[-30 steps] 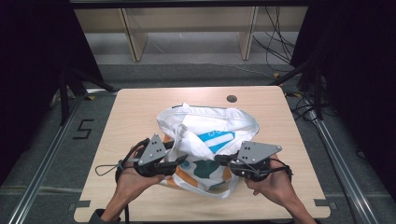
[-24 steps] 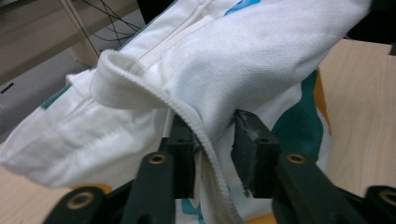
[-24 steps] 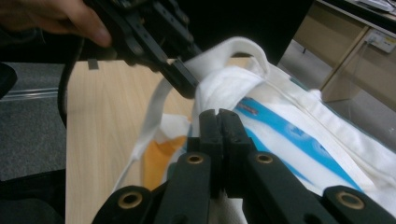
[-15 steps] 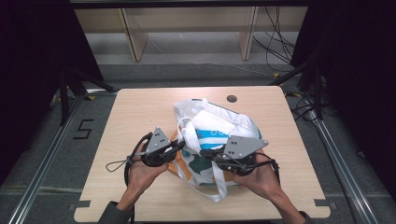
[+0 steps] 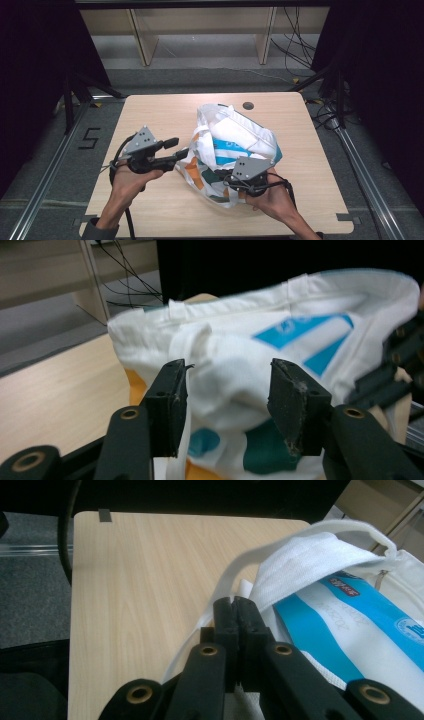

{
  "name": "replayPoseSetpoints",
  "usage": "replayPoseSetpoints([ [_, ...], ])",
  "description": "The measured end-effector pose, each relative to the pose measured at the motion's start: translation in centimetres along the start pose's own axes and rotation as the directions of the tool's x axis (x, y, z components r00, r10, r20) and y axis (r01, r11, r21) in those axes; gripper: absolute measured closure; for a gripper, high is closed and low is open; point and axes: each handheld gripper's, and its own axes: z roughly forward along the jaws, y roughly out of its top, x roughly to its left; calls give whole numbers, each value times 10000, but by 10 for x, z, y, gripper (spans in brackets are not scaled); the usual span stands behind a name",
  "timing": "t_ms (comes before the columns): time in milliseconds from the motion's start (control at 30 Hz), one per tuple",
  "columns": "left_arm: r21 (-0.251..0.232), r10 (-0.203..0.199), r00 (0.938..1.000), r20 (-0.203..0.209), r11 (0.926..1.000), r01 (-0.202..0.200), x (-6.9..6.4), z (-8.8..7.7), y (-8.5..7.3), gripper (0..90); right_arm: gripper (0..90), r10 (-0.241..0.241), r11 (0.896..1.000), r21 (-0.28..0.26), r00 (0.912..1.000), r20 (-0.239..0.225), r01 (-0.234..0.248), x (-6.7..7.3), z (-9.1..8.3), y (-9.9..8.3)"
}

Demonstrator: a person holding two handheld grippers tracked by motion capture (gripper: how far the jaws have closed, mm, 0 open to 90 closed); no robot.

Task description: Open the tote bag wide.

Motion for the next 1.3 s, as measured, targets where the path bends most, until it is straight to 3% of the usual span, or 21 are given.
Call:
replayPoseSetpoints([
  [33,0,0,10000,0,10000,0,0,0,0,461,900,0,10000,0,10000,0,0,0,0,0],
  [100,386,-245,9995,-223,9989,254,-2,17,11,448,900,-38,10000,23,10000,58,38,2,0,0],
  [133,757,-797,9966,-219,9938,812,-1,37,16,440,900,-44,10000,12,9999,106,44,3,0,0],
  [233,995,-1472,9884,-388,9836,1504,3,60,19,372,900,-173,9998,70,9996,213,171,3,-1,-1],
  [333,1503,-1648,9843,-637,9734,1727,7,80,21,326,900,-51,10000,1,9998,175,51,5,-1,-1],
  [433,2025,-1957,9774,-793,9569,2081,8,97,21,283,900,-145,9999,34,9997,196,144,6,-1,-1],
  [533,2119,-2273,9712,-710,9480,2374,6,104,20,254,899,-358,9992,174,9984,428,351,7,0,-2],
  [567,2173,-2312,9705,-687,9459,2408,5,105,20,243,899,-200,9997,144,9995,231,197,8,1,-1],
  [633,2326,-1799,9804,-806,9530,1940,6,104,19,310,898,-170,9998,113,9996,222,168,10,1,-1],
  [667,2316,-1963,9779,-714,9504,2077,6,102,18,355,898,-166,9998,67,9997,186,165,10,1,-1],
  [733,2213,-1593,9843,-758,9599,1723,7,98,16,467,899,-170,9999,29,9995,248,169,10,0,-1],
  [800,2114,-1622,9855,-500,9626,1692,9,93,14,584,898,-163,9999,62,9993,326,161,10,0,-1],
  [867,1818,-1545,9871,-427,9703,1597,8,88,13,691,898,-321,9993,188,9972,679,309,8,-1,-3],
  [900,2008,-1155,9929,-279,9724,1188,9,84,13,733,899,-175,9997,157,9979,623,166,7,-3,-3],
  [933,2017,-944,9950,-324,9744,990,9,81,11,748,898,-184,9997,167,9966,798,171,4,-5,-5],
  [1133,1280,-1224,9925,-17,9843,1216,6,67,4,767,873,332,9994,-157,9963,795,-321,-5,-19,-11],
  [1167,1155,-1216,9926,-74,9858,1216,6,65,4,767,813,827,9952,-572,9951,535,-796,-6,-27,-9],
  [1200,1132,-1324,9912,-54,9847,1321,7,64,3,766,778,1012,9925,-754,9931,589,-967,-8,-37,-7],
  [1300,926,-1507,9886,54,9844,1496,8,60,2,766,715,1260,9868,-1169,9844,1227,-1117,-14,-69,-2],
])
